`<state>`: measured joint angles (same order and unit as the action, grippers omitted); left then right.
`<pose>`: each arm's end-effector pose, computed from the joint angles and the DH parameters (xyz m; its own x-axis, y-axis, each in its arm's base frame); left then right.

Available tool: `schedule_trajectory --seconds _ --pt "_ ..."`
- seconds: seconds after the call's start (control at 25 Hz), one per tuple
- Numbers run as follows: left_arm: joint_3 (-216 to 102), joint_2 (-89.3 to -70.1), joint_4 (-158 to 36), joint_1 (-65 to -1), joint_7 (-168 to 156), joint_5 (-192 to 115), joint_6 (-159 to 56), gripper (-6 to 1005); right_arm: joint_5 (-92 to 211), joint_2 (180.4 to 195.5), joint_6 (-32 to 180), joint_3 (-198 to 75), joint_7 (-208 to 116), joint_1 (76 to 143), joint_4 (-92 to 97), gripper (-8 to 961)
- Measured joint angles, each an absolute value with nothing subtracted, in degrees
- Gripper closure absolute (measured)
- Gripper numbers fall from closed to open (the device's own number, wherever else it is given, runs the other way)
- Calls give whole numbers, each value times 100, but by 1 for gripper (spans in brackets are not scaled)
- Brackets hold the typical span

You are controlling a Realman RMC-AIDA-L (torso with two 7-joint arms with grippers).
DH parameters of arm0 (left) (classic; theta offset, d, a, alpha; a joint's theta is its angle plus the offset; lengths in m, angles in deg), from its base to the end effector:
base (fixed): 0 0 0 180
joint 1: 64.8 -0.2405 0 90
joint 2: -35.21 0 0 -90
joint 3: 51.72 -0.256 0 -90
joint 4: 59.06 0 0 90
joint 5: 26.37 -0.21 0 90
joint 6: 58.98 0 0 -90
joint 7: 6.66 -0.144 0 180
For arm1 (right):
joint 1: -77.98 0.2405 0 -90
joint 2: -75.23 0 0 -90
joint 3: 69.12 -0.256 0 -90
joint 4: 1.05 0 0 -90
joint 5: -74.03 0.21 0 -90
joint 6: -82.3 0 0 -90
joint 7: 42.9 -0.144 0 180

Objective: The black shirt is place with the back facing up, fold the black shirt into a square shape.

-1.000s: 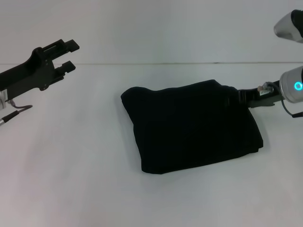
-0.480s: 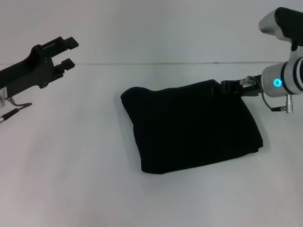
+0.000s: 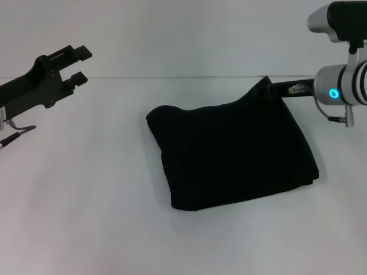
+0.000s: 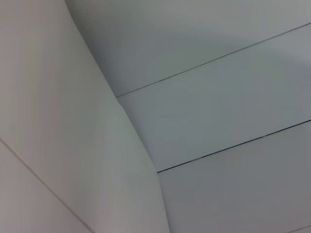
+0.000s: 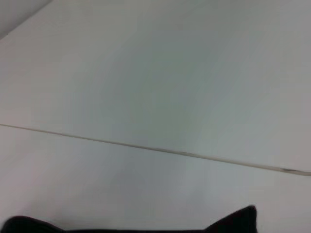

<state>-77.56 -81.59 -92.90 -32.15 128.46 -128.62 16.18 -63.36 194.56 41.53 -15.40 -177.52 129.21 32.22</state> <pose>-0.2823 0.3848 0.0630 -0.2459 0.6385 0.7293 0.8950 -0.1394 0.4238 0.2086 0.4708 -0.0185 0.6071 -0.6628 -0.4383 -0.7762 -0.3765 -0.5058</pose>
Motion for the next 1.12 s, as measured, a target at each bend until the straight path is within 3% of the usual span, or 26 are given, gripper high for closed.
schedule_trajectory --seconds 0.36,0.72,0.8,1.04,1.12 --pt "-7756 -8147 -9239 -3222 12840 -12836 1607 333 -6618 19105 4756 -1619 -18109 12782 3019 403" --pt "-7799 -8121 -9269 -3271 12806 -13041 1943 340 -5281 18708 2677 -2905 -17268 12257 3624 403" --pt "-7801 -8074 -9319 -3290 12718 -13360 2315 341 -4451 18627 1807 -3325 -16635 11795 3747 349" --pt "-7809 -7974 -9466 -3313 12253 -14241 3671 346 -2897 18650 227 -4144 -15275 10891 3646 125" --pt "-7809 -7979 -9487 -3328 12296 -14508 3994 348 -2522 18689 -165 -4355 -15009 10618 3577 137"
